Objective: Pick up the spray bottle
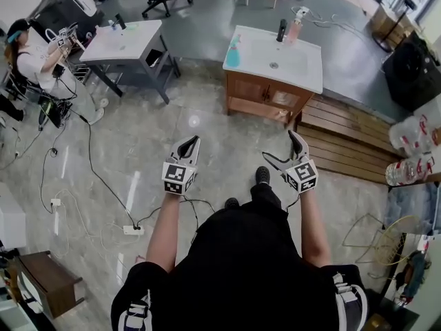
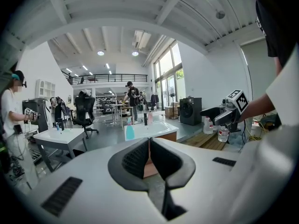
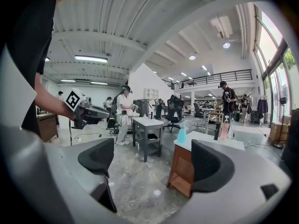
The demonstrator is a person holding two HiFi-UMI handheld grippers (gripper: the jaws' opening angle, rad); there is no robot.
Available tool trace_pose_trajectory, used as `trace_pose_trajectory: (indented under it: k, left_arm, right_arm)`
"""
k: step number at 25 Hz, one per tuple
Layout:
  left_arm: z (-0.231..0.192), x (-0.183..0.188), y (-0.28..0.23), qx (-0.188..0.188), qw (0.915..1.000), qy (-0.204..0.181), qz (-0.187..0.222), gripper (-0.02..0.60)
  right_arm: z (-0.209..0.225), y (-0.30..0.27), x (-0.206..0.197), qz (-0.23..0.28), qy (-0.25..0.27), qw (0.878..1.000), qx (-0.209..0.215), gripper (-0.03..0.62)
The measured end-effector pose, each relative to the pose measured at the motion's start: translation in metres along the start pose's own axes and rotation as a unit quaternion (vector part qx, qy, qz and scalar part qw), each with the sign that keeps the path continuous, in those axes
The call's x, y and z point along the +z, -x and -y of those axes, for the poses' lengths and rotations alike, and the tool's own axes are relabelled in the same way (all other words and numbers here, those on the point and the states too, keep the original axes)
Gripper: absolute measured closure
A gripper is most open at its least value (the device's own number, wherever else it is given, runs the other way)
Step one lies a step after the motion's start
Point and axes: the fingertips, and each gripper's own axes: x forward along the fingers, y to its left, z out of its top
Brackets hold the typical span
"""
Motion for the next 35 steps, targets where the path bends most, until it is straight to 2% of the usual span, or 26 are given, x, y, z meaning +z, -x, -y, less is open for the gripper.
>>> trace_pose_trajectory:
  k: [11,19,23,30,35]
  left_arm:
    - [-0.011,0.002,-0.032,0.028,0.9995,0.009,-0.013,0.552]
    - [-0.022,0.015,-0.095,0.058,0.9979,0.02,-0.021,0.552]
    - [-0.03,0.032,-0.132,0.071,0.9971,0.015,-0.023,0.552]
    - [-0.042,0.074,-0.182,0.111,0.9927,0.045,0.009,0.552]
    - [-0.046,0.089,-0.209,0.134,0.9897,0.048,0.011,0.552]
  right_arm:
    - [0.04,-0.033,-0.012,-0.011,-0.011,1.0,0.021,0.06]
    - [0.117,-0.068,-0.02,-0.022,-0.014,0.999,0.039,0.06]
    - [0.161,-0.095,-0.007,-0.013,-0.014,0.999,0.051,0.06]
    - [0.22,-0.131,0.01,-0.008,-0.007,0.997,0.083,0.06]
    - [0.257,-0.15,0.017,-0.009,0.0,0.995,0.102,0.062]
